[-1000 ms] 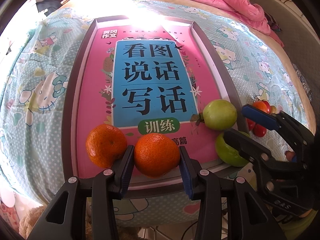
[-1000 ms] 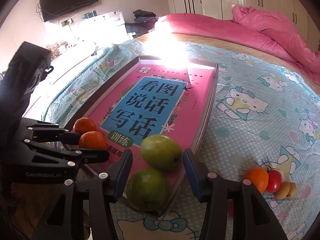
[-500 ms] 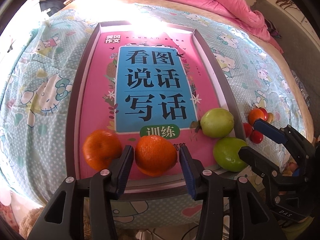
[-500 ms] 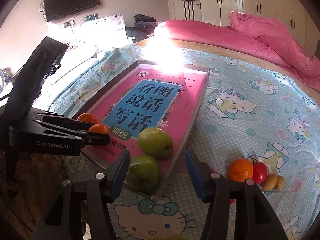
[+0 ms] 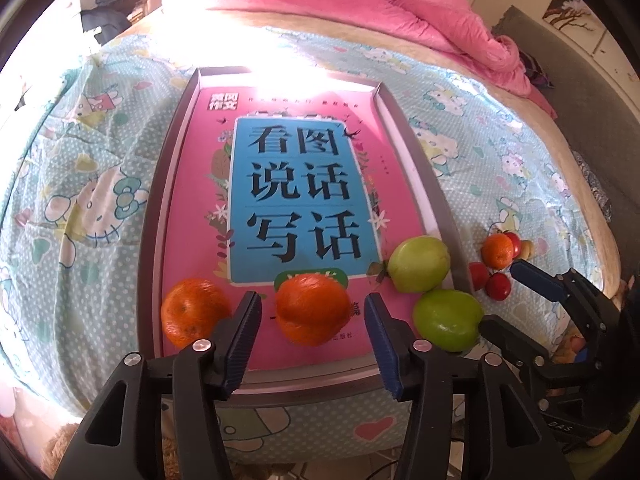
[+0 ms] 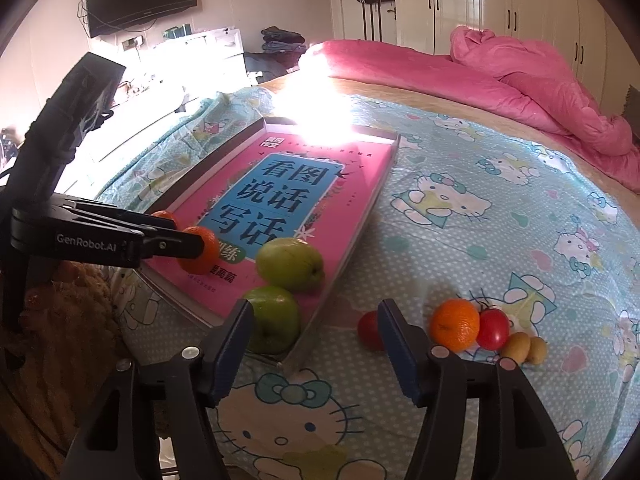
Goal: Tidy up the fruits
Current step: 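Withdraw both open tools from the book toward the remaining fruit cluster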
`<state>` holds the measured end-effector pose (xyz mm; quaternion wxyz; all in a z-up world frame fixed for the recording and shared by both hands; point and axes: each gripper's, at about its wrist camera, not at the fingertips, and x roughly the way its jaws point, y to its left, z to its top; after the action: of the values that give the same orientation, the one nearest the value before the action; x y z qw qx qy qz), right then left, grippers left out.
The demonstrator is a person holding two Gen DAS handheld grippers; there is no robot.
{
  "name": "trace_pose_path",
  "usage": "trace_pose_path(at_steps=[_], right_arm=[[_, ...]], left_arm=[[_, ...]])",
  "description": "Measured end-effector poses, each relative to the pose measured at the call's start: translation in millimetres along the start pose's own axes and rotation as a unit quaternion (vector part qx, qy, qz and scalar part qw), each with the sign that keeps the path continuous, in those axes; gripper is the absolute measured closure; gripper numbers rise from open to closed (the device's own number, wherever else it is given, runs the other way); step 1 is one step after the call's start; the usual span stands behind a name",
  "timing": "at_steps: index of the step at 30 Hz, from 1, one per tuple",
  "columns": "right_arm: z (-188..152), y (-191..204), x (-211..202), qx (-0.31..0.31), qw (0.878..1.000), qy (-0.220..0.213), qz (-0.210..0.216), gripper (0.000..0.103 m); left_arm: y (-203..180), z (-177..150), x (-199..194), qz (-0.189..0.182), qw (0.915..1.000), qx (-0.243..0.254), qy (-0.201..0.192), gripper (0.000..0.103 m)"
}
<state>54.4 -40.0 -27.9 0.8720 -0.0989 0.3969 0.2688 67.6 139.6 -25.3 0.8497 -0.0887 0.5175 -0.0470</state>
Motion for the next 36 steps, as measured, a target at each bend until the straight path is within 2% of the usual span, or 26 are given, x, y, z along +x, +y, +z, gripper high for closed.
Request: trace_pose_path(at_steps=[11, 20, 28, 36], right_arm=[[-1, -3, -1, 0.004, 1.000, 0.000, -0.010, 0.035], [-1, -14, -16, 0.028, 0.999, -0.019, -0.008, 0.035], [2, -18, -25, 0.038, 0.999, -0.037, -0.009, 0.031], [1, -26, -37, 0.051, 0.997, -0.051, -0.012, 0.025]], left_arm=[[-4, 2, -10, -0.010, 0.9996, 0.005, -0.027, 0.041], [-8, 2, -16, -0.018, 0.9989, 0.011, -0.043, 0.036], [-6, 3, -22, -0.019, 0.9984, -0.006, -0.053, 0.035], [-13, 3, -32, -0.017, 0.9978, -0.003, -0.064, 0.035]])
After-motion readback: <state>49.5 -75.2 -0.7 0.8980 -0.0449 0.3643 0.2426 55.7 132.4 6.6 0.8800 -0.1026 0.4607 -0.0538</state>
